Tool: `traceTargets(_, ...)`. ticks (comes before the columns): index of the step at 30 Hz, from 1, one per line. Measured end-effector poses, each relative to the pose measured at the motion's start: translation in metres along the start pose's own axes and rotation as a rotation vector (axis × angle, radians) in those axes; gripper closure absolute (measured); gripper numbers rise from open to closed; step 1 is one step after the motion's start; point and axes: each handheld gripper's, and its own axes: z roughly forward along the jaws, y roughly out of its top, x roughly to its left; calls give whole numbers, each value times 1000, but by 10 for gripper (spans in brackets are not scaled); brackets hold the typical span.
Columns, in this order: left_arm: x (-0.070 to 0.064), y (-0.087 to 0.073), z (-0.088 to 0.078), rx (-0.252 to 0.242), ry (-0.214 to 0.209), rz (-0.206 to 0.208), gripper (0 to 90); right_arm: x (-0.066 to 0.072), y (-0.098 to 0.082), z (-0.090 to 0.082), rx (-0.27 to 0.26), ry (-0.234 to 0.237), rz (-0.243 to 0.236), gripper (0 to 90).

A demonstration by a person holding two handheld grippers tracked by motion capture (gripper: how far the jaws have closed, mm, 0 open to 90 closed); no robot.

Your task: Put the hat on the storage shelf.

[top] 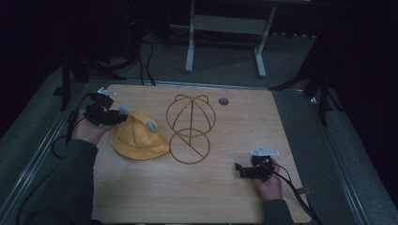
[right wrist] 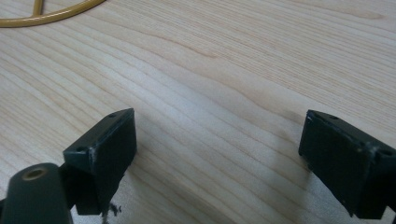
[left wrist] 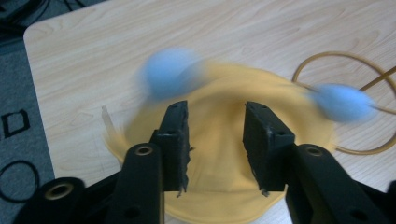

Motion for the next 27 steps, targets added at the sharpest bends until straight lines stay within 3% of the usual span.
traceTargets(15, -7, 11, 14, 29, -2, -6, 512, 0, 0, 0, 0, 0, 0, 112)
traceTargets(27, -16, 20, 23, 43, -30, 23, 497, 0, 0, 0, 0, 0, 0, 112)
